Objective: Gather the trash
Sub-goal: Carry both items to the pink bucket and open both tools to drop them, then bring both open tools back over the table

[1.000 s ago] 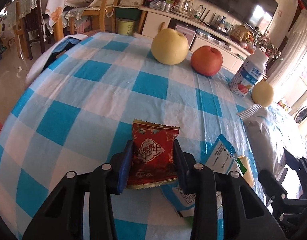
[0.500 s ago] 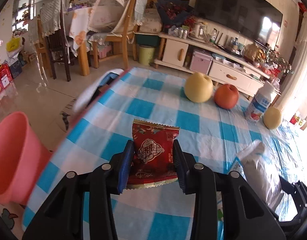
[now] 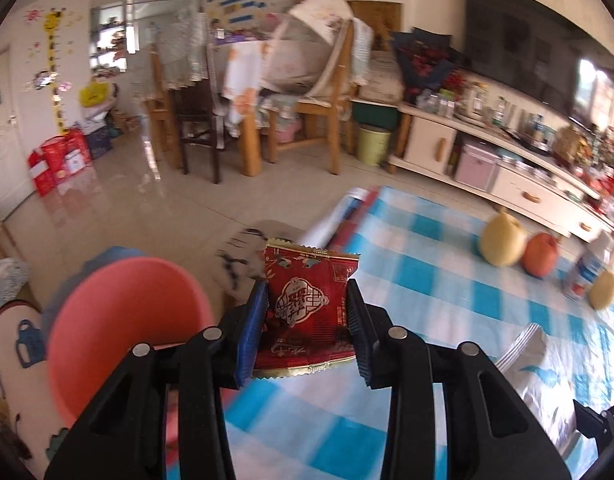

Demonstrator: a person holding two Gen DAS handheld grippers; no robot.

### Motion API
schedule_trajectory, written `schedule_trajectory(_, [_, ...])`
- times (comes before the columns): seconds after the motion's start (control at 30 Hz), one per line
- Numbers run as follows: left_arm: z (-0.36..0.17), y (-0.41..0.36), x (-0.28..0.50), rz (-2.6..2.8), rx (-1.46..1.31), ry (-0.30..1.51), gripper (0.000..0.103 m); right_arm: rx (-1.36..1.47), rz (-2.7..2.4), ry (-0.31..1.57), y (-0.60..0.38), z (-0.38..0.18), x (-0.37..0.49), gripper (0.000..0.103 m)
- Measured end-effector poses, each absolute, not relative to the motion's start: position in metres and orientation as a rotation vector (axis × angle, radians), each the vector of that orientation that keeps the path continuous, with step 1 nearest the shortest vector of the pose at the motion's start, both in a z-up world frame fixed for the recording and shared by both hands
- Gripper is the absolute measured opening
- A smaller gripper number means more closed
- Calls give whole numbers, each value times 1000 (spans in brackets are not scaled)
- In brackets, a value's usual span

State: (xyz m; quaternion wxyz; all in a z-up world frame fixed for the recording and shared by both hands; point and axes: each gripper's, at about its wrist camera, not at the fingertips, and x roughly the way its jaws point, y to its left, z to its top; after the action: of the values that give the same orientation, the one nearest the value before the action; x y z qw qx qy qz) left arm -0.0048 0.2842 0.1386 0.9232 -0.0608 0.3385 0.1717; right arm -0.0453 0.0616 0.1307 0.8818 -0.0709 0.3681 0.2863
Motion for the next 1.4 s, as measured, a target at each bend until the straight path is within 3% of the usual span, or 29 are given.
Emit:
schedule_trajectory(0.43, [137,426,-42,597,-335,694,41,-266,821,729,218,155,-30,75])
schedule_trajectory(0.83, [129,499,-73,766,-413,686,43,-350,984,750,336,123,-26,78])
schedule_trajectory(0.87, [128,501,-72,776,-411,695,49,-353,981,751,339,119,-25,80])
schedule_trajectory(0.97, [129,498,-67,804,-392,696,79,-320,953,733,330,116,-25,85])
schedule_trajectory(1.4, [148,440,-45,718,-265,647,92,-88,707,731,208,120,-32,96])
